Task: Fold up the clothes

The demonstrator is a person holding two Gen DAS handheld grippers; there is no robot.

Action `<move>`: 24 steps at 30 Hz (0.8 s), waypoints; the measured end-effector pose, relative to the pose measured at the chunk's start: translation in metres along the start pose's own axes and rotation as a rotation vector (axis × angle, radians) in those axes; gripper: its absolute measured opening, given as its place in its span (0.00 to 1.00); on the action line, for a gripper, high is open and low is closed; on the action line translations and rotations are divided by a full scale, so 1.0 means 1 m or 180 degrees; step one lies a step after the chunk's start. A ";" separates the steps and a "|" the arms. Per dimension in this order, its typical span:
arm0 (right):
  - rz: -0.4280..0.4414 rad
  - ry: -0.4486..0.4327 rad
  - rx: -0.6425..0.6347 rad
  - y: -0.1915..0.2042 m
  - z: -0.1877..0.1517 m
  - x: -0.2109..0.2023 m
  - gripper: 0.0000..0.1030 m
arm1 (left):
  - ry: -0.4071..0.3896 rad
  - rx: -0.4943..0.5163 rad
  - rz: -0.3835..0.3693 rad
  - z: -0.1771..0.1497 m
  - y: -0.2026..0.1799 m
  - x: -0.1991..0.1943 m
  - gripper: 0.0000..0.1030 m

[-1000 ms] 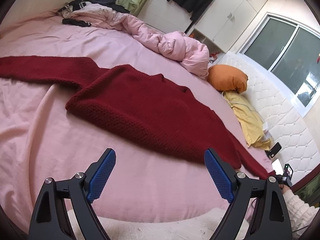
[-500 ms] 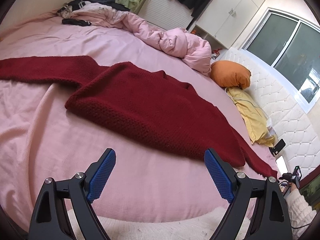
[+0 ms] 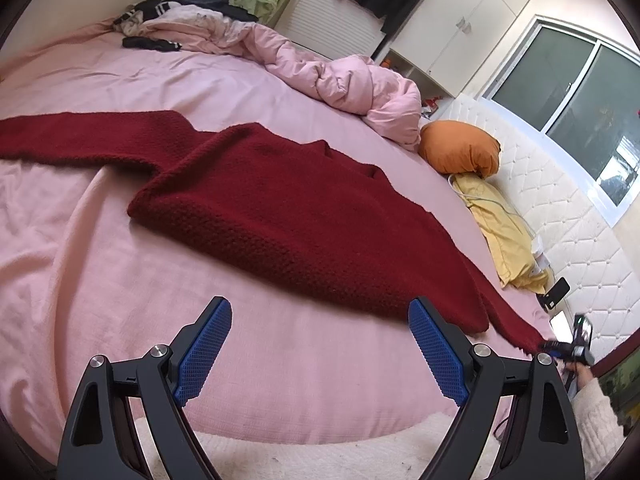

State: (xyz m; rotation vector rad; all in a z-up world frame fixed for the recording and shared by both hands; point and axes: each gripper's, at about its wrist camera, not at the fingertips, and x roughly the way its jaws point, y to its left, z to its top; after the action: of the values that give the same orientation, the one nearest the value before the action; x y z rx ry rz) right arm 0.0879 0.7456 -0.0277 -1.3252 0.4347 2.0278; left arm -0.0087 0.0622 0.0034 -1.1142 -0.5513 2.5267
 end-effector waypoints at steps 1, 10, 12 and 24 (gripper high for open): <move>0.0032 -0.0077 -0.0096 0.017 -0.001 -0.013 0.46 | 0.0002 0.0003 -0.0002 0.000 0.000 0.000 0.87; 0.0762 0.0238 -0.0708 0.197 -0.043 0.001 0.57 | -0.0049 -0.0057 -0.0117 0.000 0.006 -0.006 0.87; 0.0547 0.0052 -0.0684 0.204 -0.052 0.005 0.60 | -0.0050 -0.0057 -0.0149 0.000 0.006 -0.007 0.87; 0.1060 0.0096 -0.0182 0.269 -0.121 -0.162 0.61 | 0.0245 -0.0064 -0.0220 -0.004 0.012 -0.001 0.87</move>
State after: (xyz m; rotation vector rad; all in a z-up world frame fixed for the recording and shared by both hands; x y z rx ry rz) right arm 0.0275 0.4224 0.0440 -1.3930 0.6520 2.3074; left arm -0.0068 0.0519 -0.0043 -1.1737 -0.5855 2.4139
